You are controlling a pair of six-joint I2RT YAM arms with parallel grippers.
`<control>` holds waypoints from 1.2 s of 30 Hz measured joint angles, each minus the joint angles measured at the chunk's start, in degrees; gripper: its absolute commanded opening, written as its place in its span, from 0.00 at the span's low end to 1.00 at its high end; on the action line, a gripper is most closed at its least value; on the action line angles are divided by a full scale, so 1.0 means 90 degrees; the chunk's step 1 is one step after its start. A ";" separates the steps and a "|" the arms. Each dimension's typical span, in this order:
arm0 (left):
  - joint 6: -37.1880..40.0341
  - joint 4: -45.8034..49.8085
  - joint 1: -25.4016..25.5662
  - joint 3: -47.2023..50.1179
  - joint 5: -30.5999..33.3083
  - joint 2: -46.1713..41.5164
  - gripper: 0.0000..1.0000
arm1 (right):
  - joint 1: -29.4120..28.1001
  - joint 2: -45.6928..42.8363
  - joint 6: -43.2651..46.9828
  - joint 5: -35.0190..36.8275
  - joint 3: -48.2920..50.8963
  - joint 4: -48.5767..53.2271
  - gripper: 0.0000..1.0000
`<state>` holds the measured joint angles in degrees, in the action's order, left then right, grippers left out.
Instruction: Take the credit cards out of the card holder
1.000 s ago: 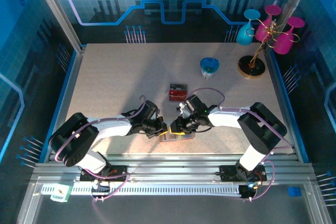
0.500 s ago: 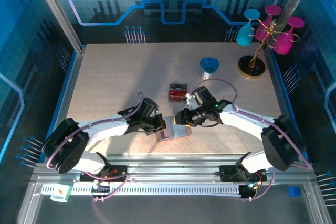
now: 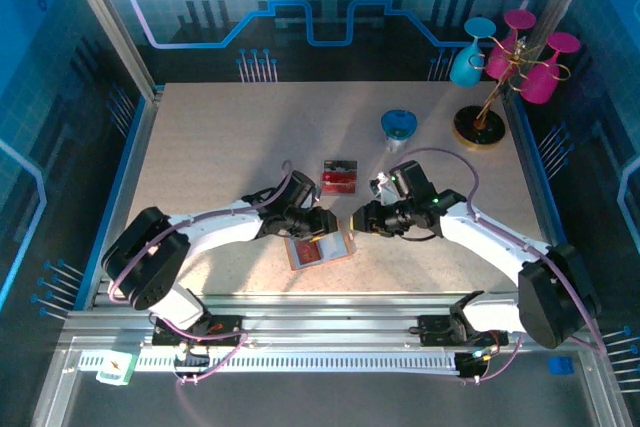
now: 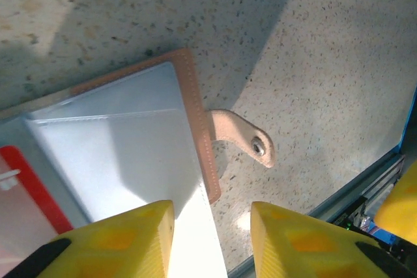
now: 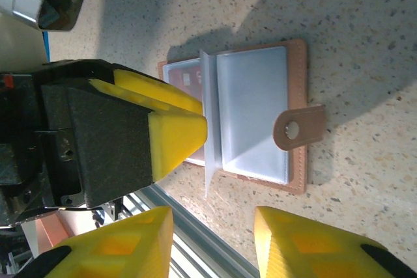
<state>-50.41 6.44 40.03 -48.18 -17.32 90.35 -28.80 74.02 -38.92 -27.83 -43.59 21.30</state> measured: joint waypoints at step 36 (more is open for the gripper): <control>-0.0287 0.0092 0.0151 0.0333 0.0763 -0.1081 0.54 | -0.0063 0.2494 0.0889 0.0265 -0.1265 0.0180 0.34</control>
<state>-52.99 7.27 41.39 -45.19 -10.46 80.62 -29.36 96.47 -30.92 -25.45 -54.98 22.92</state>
